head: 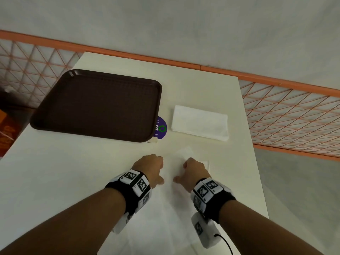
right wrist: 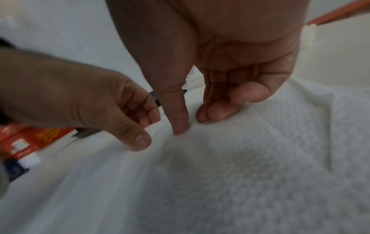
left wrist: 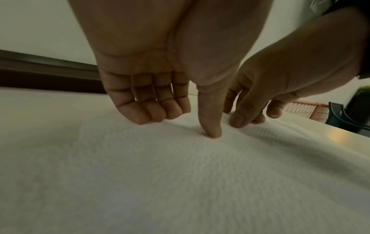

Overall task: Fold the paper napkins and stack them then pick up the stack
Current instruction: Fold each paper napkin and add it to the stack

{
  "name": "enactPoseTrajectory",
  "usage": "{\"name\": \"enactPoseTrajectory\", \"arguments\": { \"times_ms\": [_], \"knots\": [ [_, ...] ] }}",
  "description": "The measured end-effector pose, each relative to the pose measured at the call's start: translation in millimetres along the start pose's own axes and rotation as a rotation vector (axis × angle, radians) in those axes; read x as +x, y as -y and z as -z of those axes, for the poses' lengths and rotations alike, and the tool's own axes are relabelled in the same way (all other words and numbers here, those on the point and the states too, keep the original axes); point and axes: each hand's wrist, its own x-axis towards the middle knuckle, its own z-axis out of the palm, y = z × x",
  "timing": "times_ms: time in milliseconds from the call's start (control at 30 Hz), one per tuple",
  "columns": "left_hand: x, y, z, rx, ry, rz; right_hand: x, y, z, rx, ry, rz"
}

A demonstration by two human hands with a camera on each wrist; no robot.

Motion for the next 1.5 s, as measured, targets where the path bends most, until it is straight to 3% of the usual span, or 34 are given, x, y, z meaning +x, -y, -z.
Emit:
{"name": "enactPoseTrajectory", "arguments": {
  "times_ms": [267,667,767,900,1033,1133,1200,1367,1500],
  "knots": [
    [2,9,-6,-0.132,-0.025,0.026,2,-5,-1,0.169,0.039,-0.002],
    [9,0,-2,-0.077,-0.016,0.132,-3,-13,-10,0.252,-0.017,0.013],
    [6,-2,-1,-0.072,-0.035,0.081,-3,-14,-9,0.276,-0.025,0.015],
    [-2,3,4,-0.232,-0.036,-0.061,-4,-19,-2,0.281,-0.007,0.051],
    [-6,4,11,-0.461,0.001,-0.081,-7,-28,11,0.317,0.043,0.089],
    [-7,2,16,-0.484,0.034,-0.136,-11,-32,19,0.374,0.082,0.115],
    [-7,1,19,-0.520,-0.018,-0.180,-13,-34,24,0.399,0.097,0.128],
    [-4,11,18,-0.717,-0.084,-0.111,-8,-42,33,0.396,0.205,0.107],
    [-2,19,7,-0.624,-0.142,-0.008,-4,-42,49,0.208,0.170,0.166]
  ]
}}
